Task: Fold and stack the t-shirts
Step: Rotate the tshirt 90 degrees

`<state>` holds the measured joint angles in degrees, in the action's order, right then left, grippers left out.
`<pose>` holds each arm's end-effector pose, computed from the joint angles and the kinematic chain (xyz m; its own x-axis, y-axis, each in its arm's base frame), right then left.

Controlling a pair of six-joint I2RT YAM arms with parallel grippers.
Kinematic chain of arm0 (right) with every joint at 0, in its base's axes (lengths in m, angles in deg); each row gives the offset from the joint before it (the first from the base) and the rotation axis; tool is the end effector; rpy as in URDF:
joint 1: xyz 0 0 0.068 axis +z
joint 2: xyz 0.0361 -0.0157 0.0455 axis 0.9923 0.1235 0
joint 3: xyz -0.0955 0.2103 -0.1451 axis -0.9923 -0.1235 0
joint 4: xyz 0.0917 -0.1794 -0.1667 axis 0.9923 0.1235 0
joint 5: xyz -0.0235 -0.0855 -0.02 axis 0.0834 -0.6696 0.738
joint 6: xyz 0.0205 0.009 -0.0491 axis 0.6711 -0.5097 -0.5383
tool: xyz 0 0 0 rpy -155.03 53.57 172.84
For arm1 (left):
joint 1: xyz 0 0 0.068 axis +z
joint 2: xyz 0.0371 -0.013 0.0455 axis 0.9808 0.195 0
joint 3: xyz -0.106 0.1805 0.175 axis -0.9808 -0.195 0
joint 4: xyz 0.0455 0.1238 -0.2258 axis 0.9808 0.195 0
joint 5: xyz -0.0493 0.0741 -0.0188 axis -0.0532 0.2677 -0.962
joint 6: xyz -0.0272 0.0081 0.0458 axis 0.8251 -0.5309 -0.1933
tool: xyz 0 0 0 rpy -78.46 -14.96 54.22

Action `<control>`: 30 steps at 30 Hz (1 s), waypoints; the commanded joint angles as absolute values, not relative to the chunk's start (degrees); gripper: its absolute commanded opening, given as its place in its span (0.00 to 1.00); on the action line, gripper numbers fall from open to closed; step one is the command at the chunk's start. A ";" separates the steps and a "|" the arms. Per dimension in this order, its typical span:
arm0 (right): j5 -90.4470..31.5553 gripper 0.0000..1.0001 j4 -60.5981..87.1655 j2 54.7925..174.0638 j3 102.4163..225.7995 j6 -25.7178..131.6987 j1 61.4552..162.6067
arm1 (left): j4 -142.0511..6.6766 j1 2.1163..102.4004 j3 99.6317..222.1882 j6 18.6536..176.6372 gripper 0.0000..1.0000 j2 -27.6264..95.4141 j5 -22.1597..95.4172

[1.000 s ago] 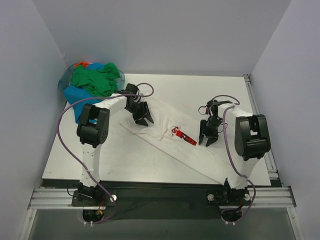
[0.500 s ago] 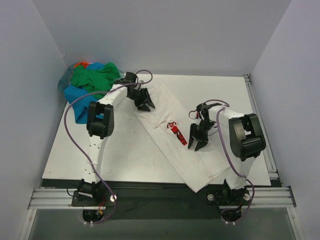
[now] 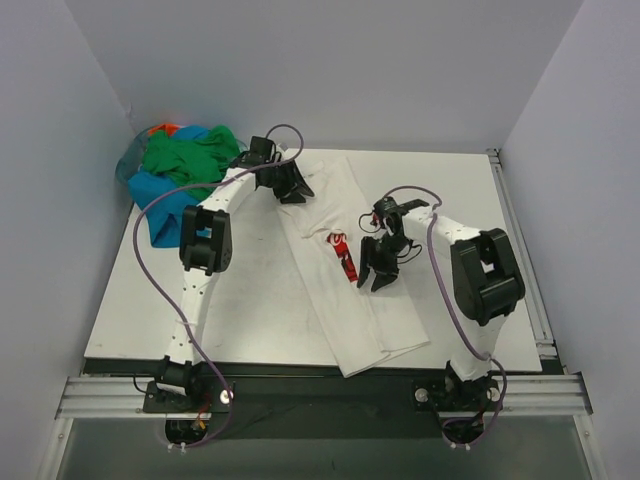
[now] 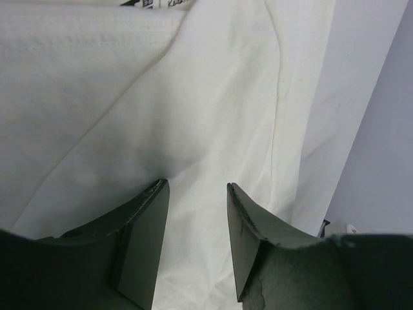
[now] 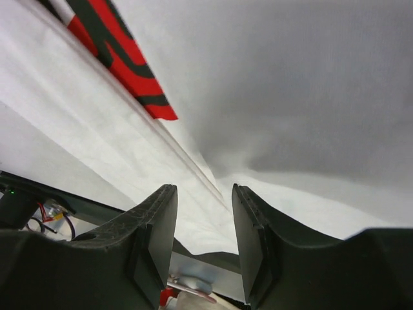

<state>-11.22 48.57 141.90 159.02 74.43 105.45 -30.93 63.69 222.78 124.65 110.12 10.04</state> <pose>0.3297 0.1537 0.1583 -0.9978 0.0470 -0.0460 0.0177 0.8655 0.5005 0.5426 -0.1671 0.1405 -0.9405 -0.2769 -0.1968 -0.0454 0.6766 -0.7350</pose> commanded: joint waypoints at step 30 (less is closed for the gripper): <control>-7.03 0.39 46.35 144.26 150.52 69.99 109.44 | -28.14 60.03 201.23 119.11 0.47 99.55 16.68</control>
<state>-5.38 48.98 140.54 149.66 69.33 107.88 -30.25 58.33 198.50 121.62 95.63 12.99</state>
